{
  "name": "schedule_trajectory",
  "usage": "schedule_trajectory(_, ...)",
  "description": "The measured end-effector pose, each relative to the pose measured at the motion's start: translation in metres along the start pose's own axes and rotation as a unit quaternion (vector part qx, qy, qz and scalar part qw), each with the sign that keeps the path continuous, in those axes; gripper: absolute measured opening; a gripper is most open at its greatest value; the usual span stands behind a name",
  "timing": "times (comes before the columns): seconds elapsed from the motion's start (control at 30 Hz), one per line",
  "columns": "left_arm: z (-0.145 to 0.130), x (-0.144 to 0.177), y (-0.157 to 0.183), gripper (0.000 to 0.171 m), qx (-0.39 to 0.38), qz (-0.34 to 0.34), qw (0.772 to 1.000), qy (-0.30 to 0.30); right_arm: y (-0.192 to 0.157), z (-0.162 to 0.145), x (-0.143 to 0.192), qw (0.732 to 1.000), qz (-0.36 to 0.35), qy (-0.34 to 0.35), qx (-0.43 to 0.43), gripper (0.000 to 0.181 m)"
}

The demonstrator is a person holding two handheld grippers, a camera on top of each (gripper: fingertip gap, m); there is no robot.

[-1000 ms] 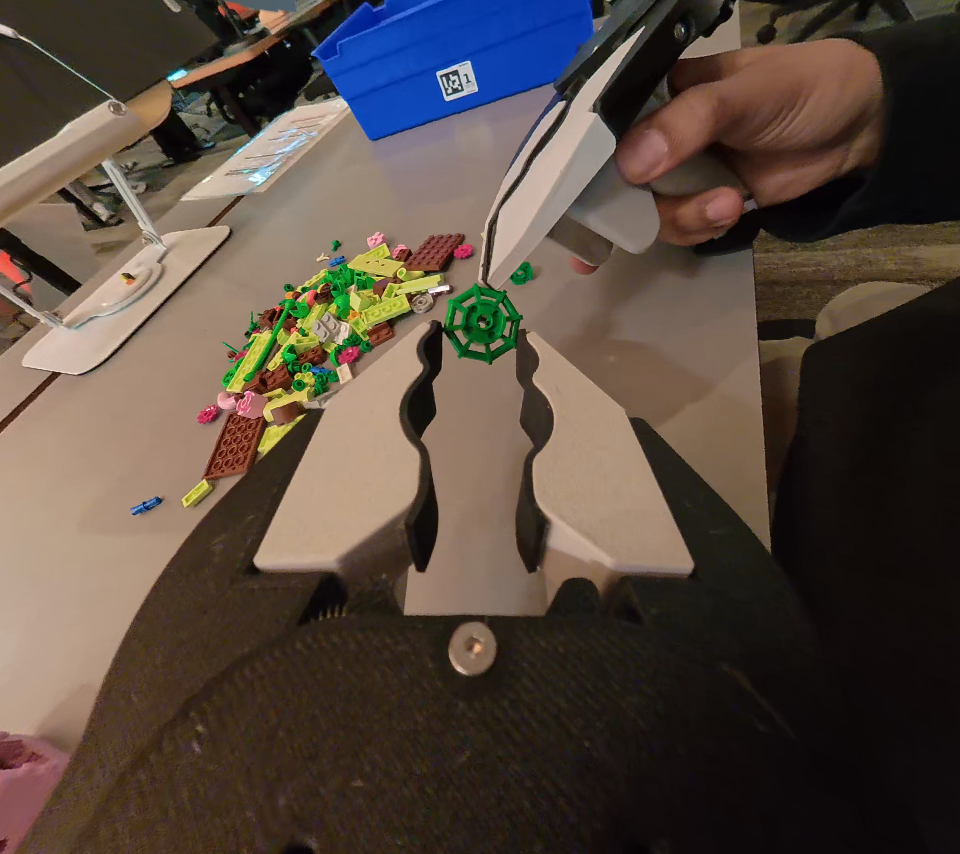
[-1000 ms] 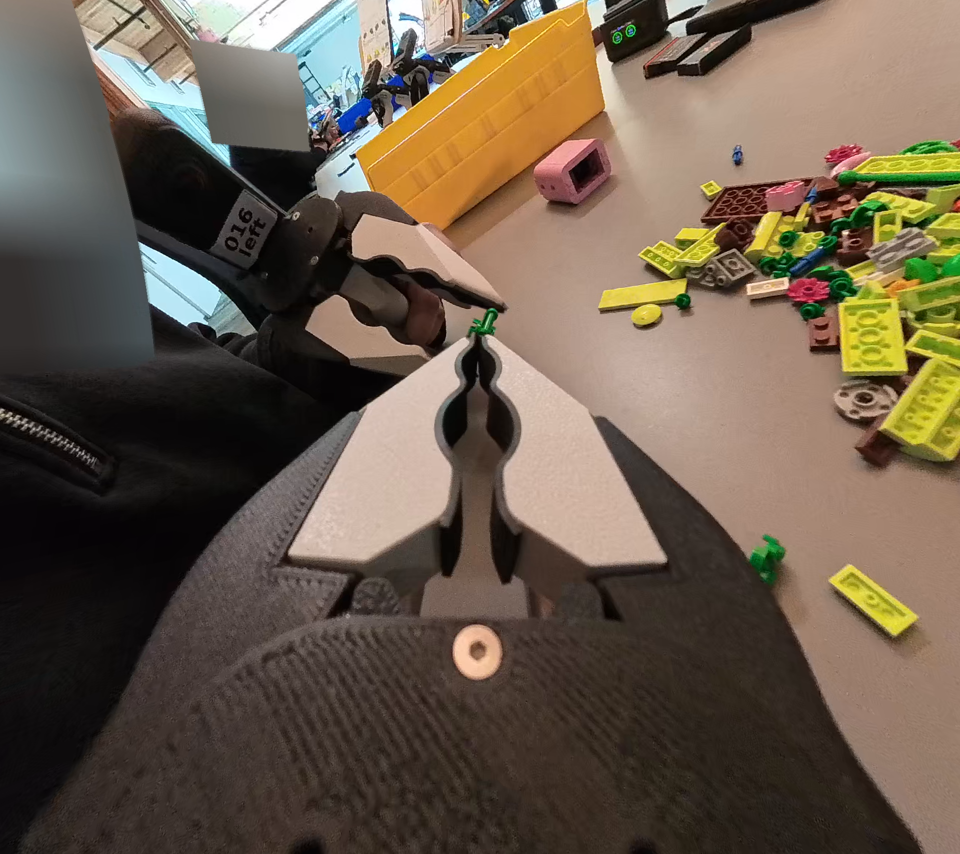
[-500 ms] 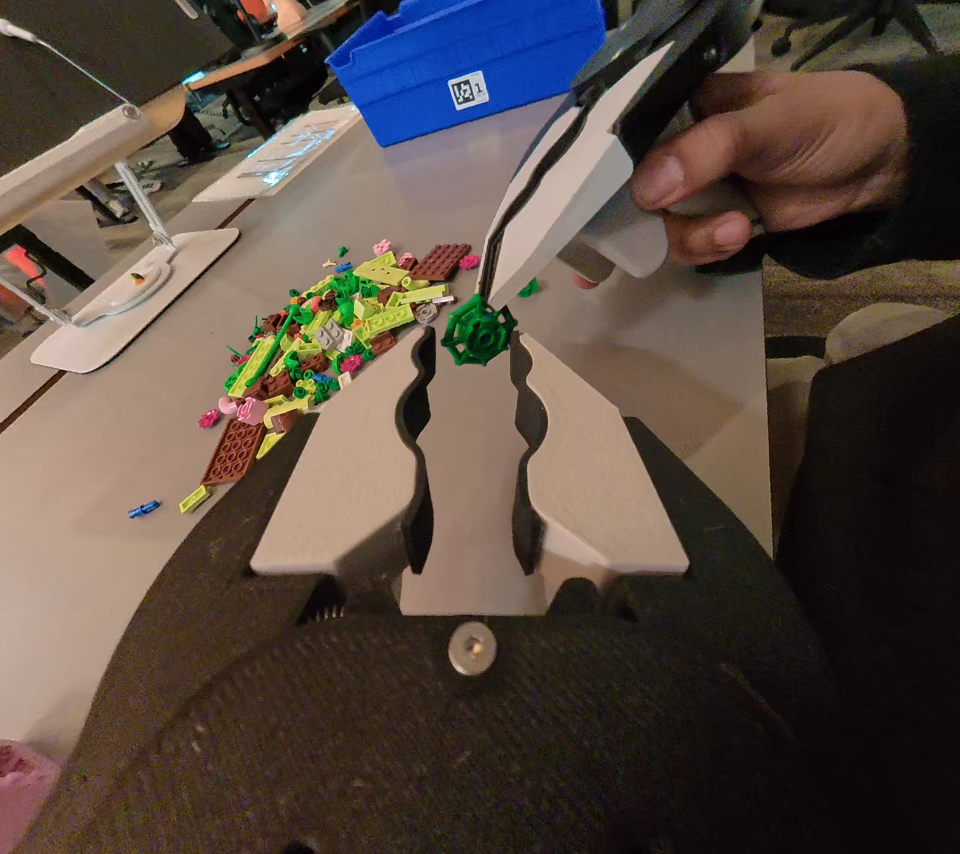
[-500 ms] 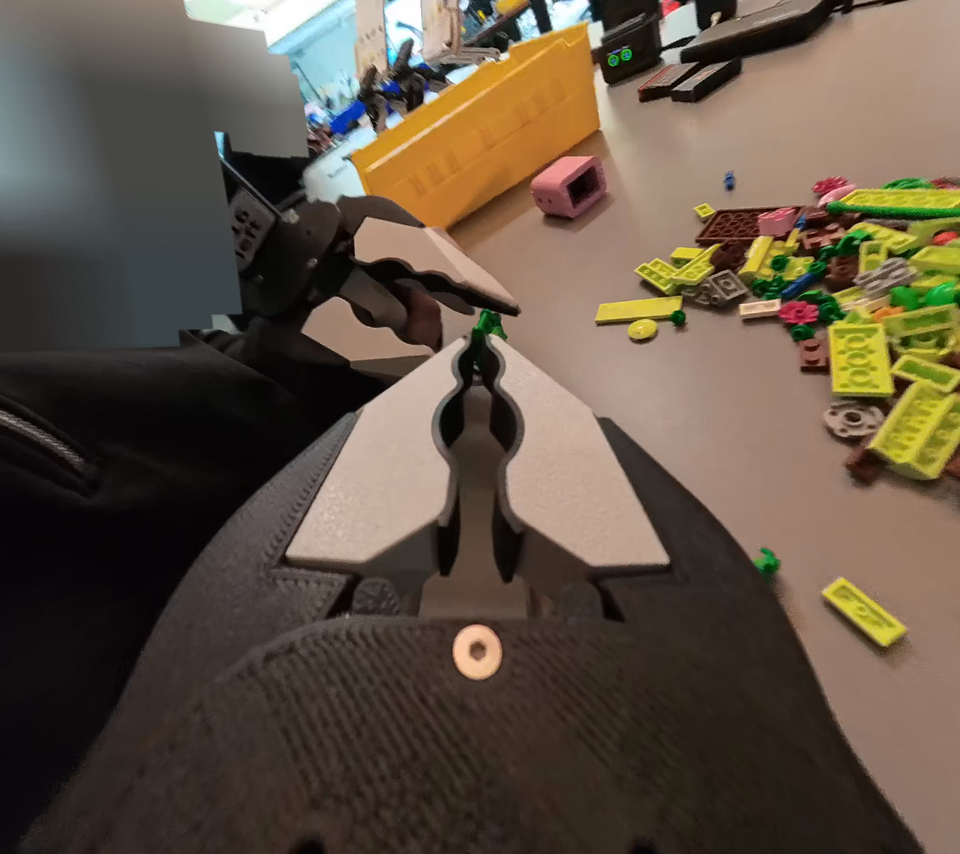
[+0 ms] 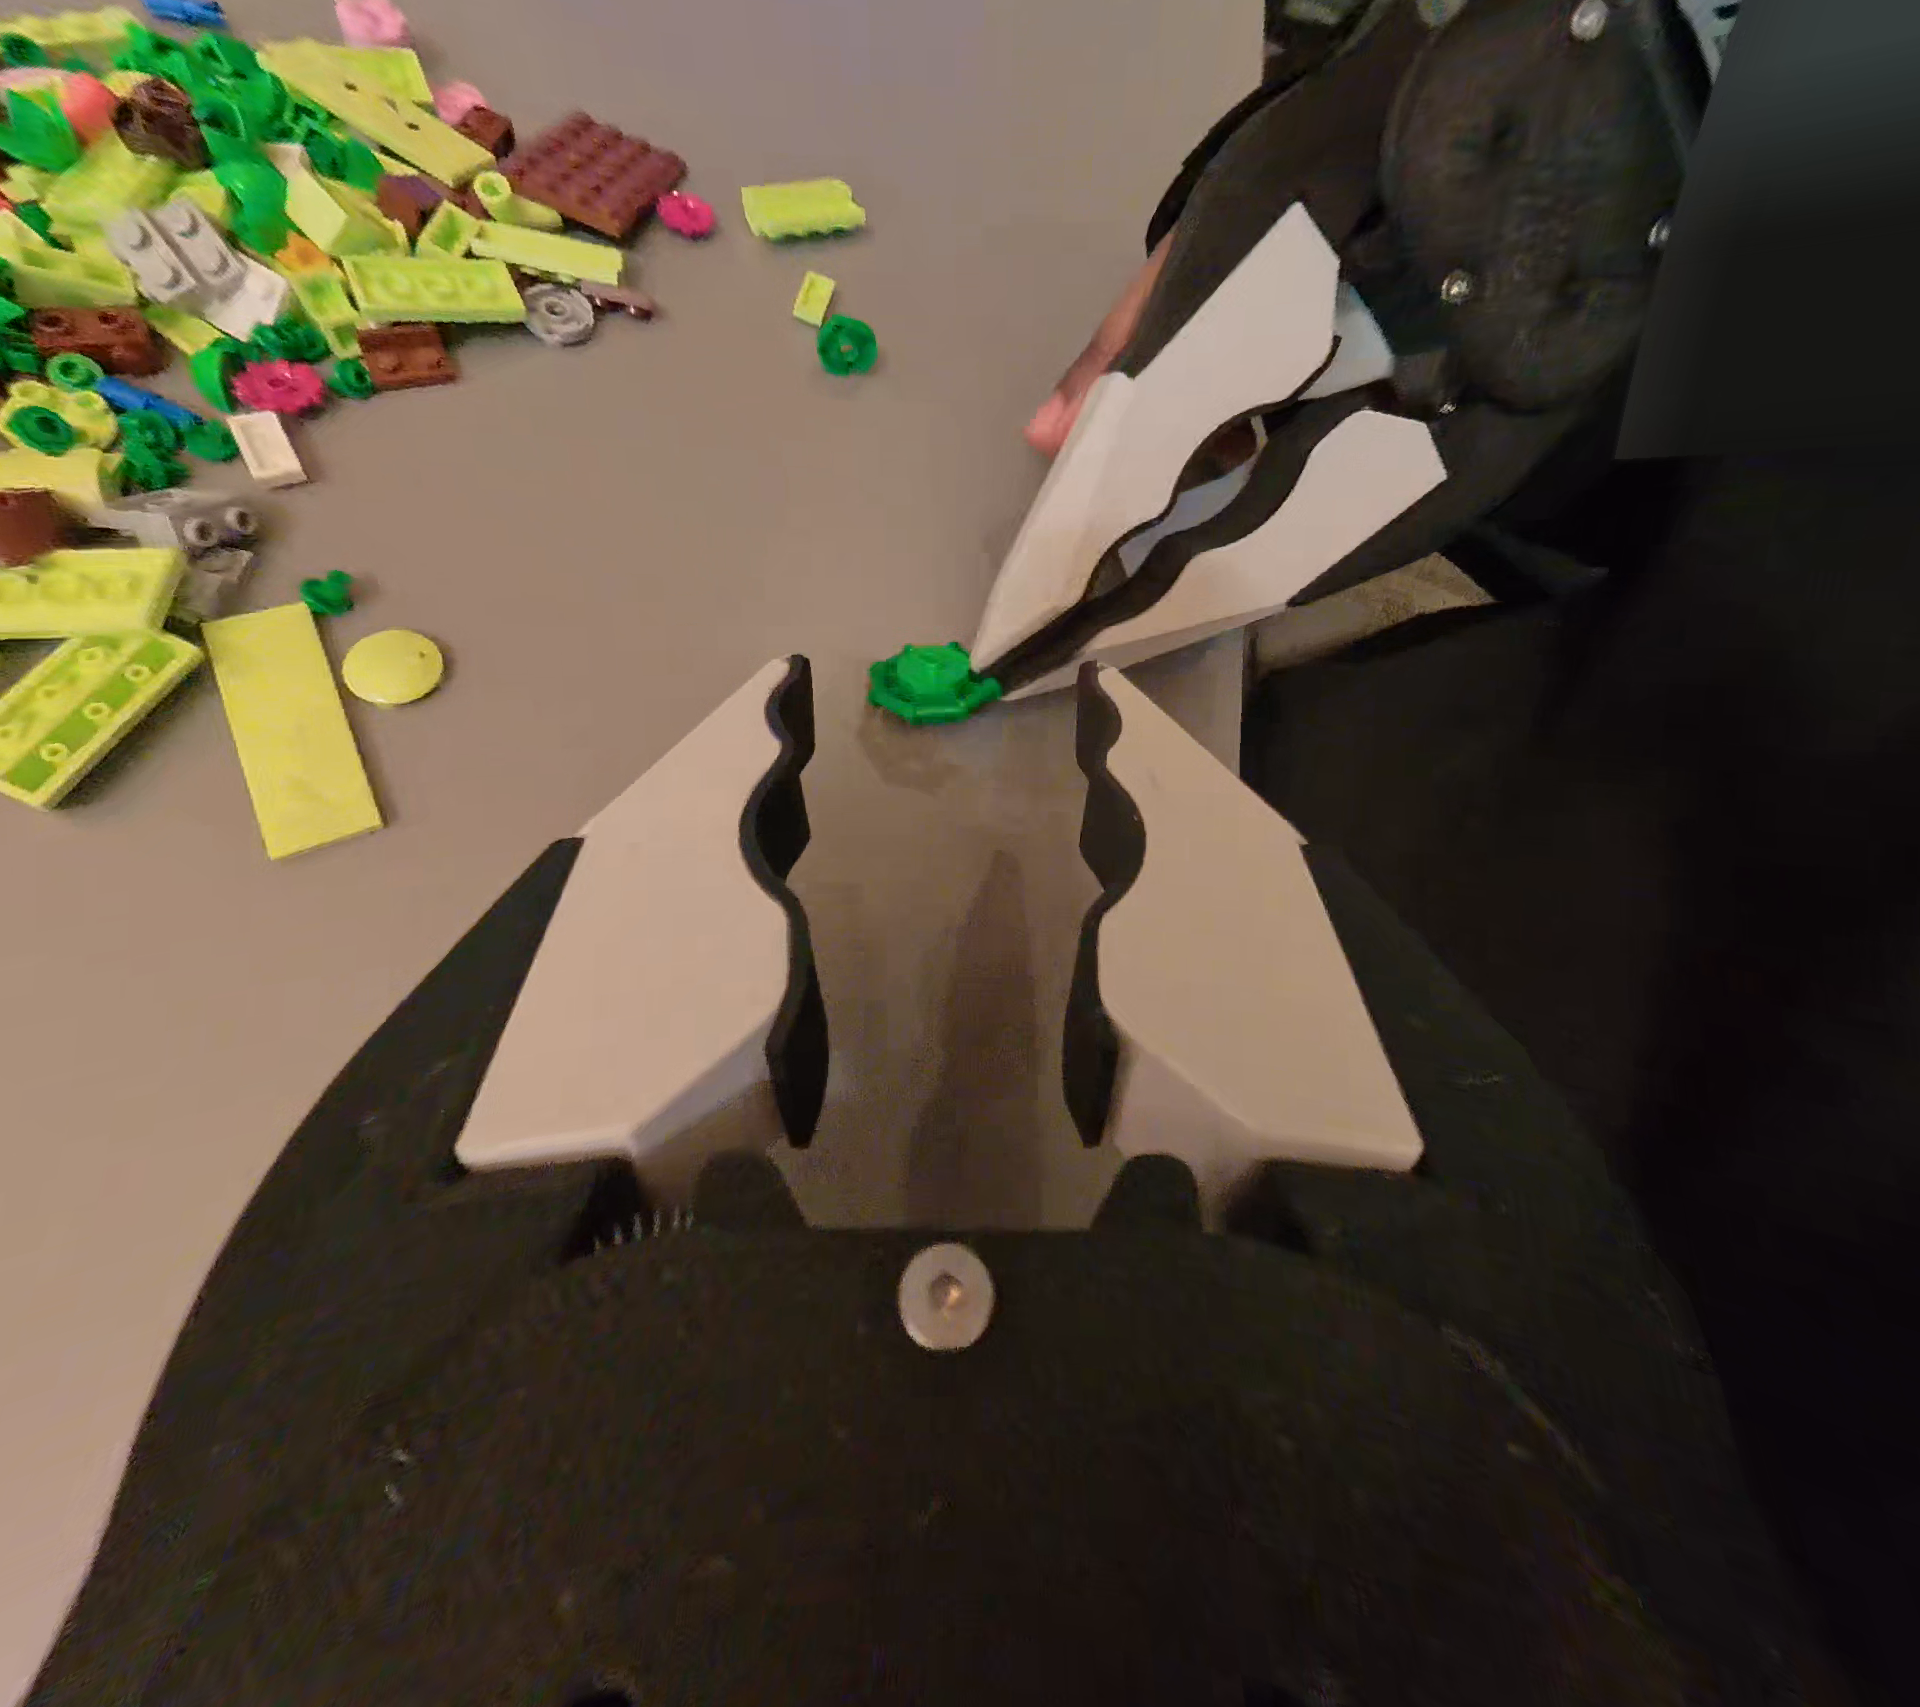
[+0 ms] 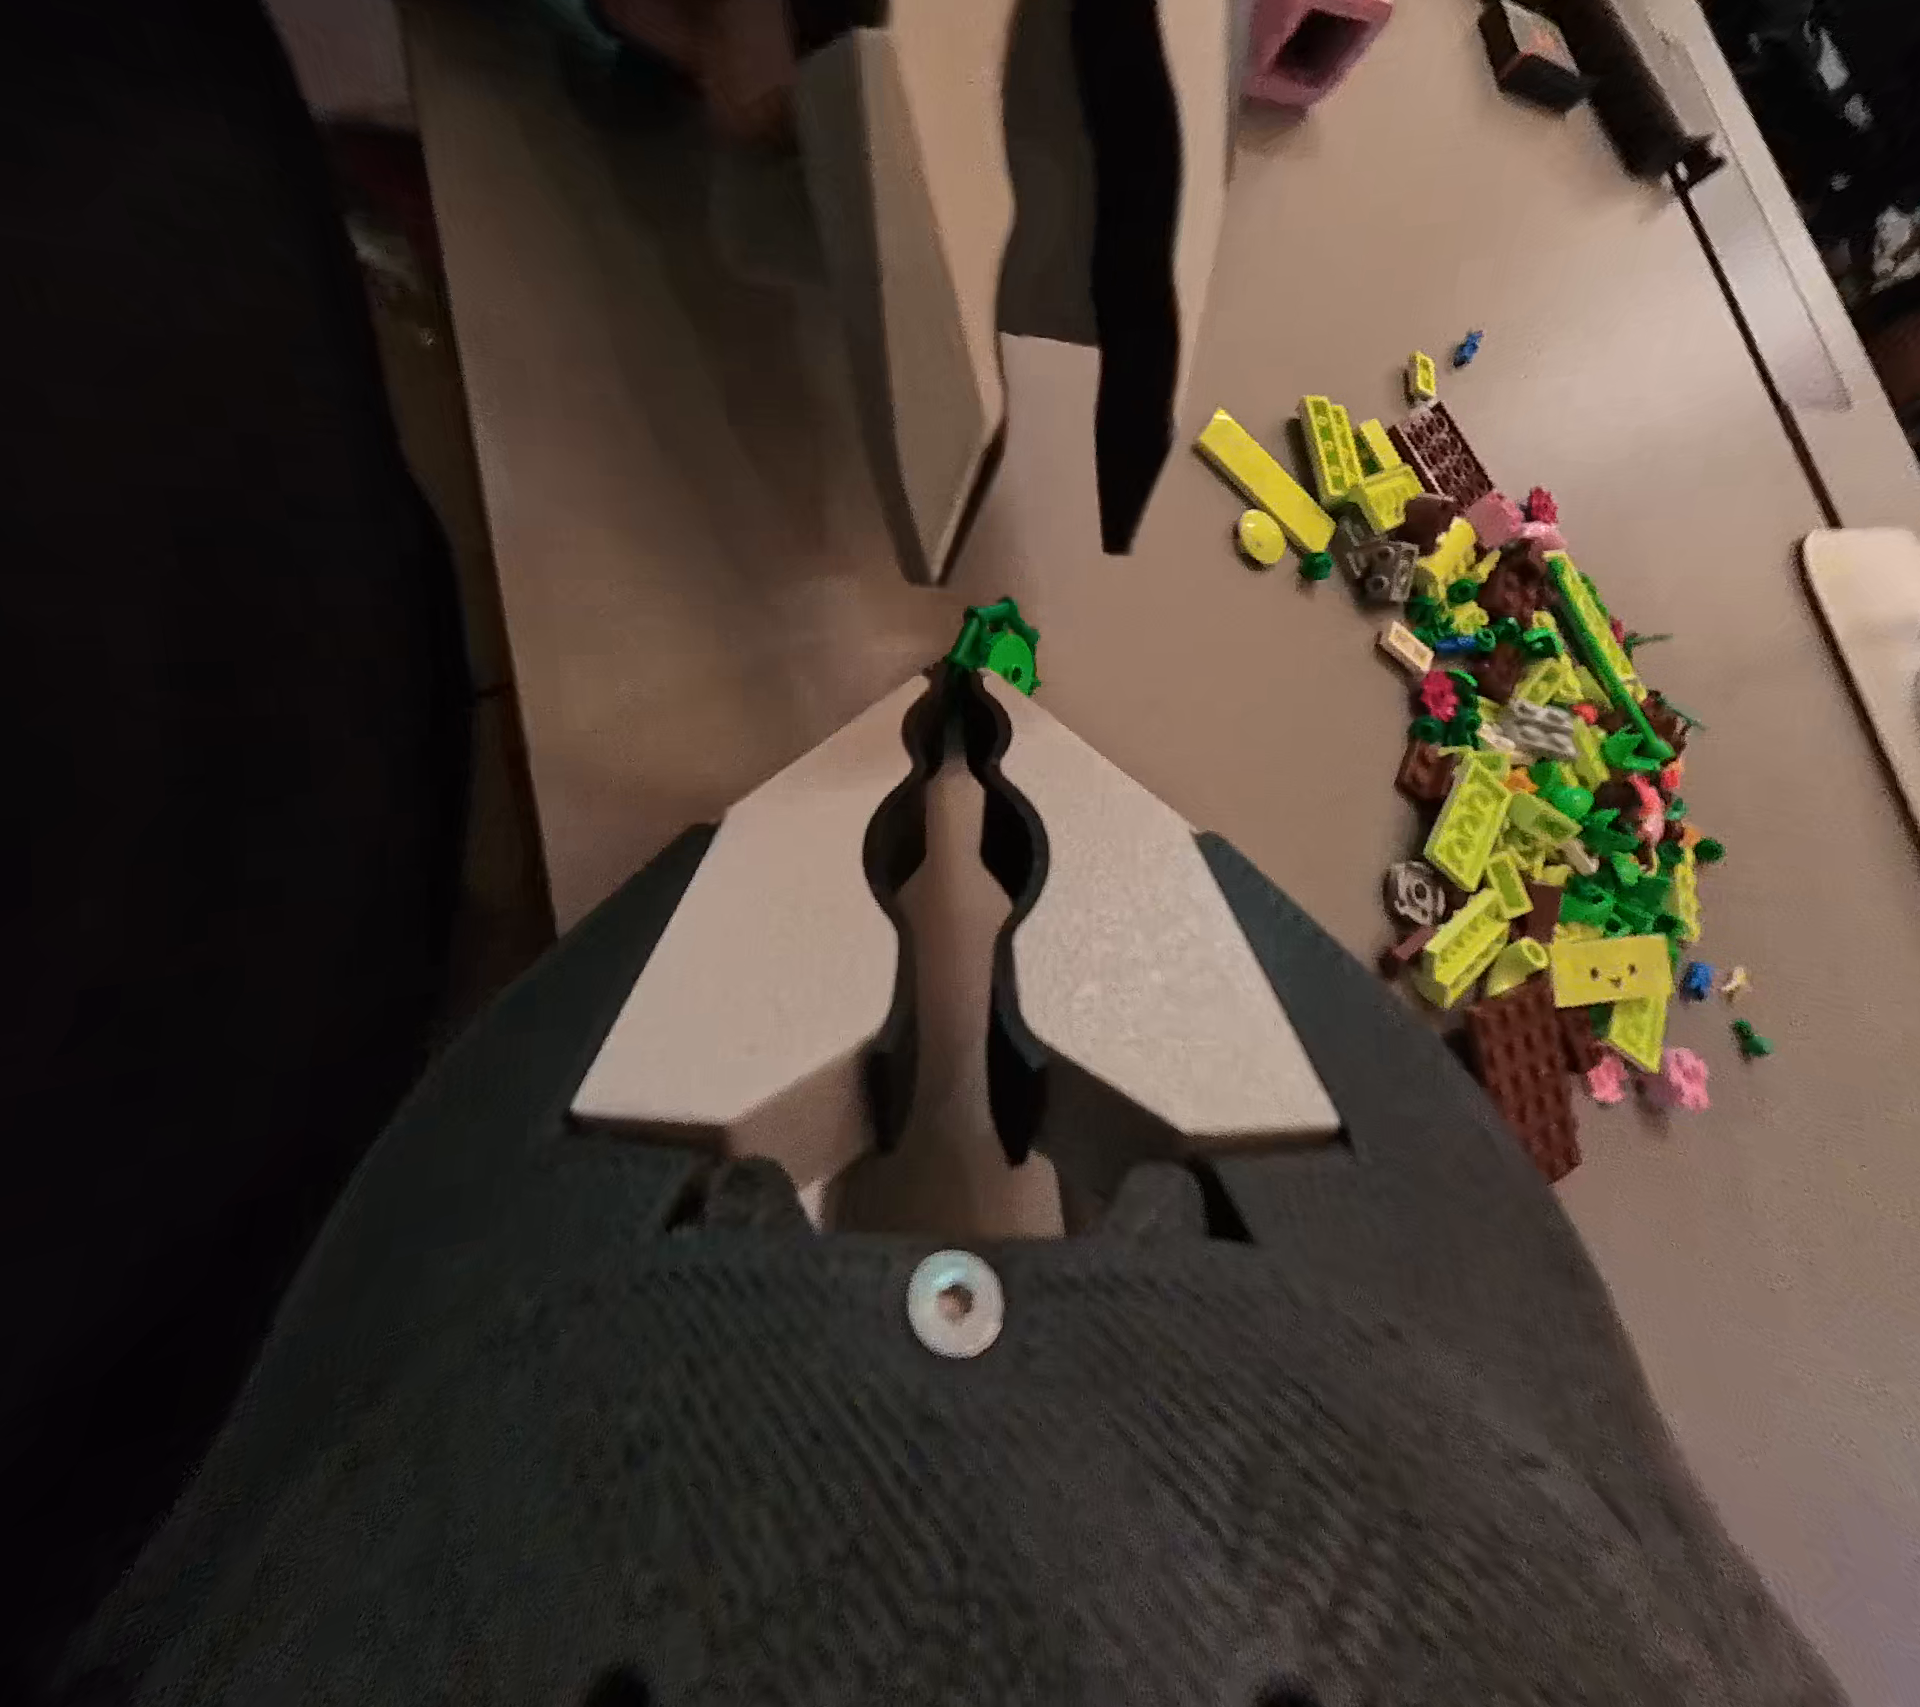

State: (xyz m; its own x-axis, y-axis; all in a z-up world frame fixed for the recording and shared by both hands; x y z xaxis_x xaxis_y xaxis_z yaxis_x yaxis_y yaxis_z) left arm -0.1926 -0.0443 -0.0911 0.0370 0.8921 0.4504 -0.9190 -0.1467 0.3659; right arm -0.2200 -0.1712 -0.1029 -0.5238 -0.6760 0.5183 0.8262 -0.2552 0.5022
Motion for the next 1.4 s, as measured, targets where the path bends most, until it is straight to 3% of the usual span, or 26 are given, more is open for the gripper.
schedule_trajectory(0.1,-0.002,-0.006,0.001,0.046,-0.007,0.006,1.0,-0.029,-0.001,-0.003,0.005,1.0,0.017,0.016,-0.017,0.007)
schedule_trajectory(0.27,-0.004,-0.014,0.003,0.045,-0.021,0.012,0.998,-0.065,0.019,-0.002,0.017,0.984,0.038,0.07,-0.162,0.009)
schedule_trajectory(0.4,-0.006,-0.019,0.006,0.038,-0.048,0.027,0.995,-0.087,0.022,-0.003,0.011,0.973,0.076,0.048,-0.212,0.008)
schedule_trajectory(0.6,-0.01,-0.025,0.009,0.035,-0.076,0.051,0.988,-0.12,0.018,0.0,0.0,0.969,0.116,0.022,-0.217,0.01)
schedule_trajectory(0.87,-0.01,-0.025,0.009,0.028,-0.077,0.055,0.988,-0.122,0.019,0.006,-0.008,0.976,0.135,-0.021,-0.173,0.011)
schedule_trajectory(1.13,-0.014,-0.027,0.018,0.031,-0.119,0.05,0.982,-0.136,0.019,0.0,-0.012,0.964,0.216,-0.031,-0.149,0.017)
schedule_trajectory(1.4,-0.018,-0.021,0.02,0.029,-0.113,0.051,0.983,-0.134,0.022,-0.002,-0.01,0.978,0.182,-0.048,-0.089,0.018)
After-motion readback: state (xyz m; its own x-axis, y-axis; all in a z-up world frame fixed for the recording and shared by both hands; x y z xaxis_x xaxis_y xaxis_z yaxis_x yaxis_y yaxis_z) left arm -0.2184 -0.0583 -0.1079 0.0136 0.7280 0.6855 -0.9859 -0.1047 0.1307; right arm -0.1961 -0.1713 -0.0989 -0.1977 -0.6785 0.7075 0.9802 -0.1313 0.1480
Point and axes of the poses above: each gripper's, where its closed fingertips meet, x back along the fingers, z out of its top, y = z × x across the jaws, the point moved 8 cm from there along x, back along the fingers, and after that the axes turned 9 degrees about -z, right-handed, at the moved point
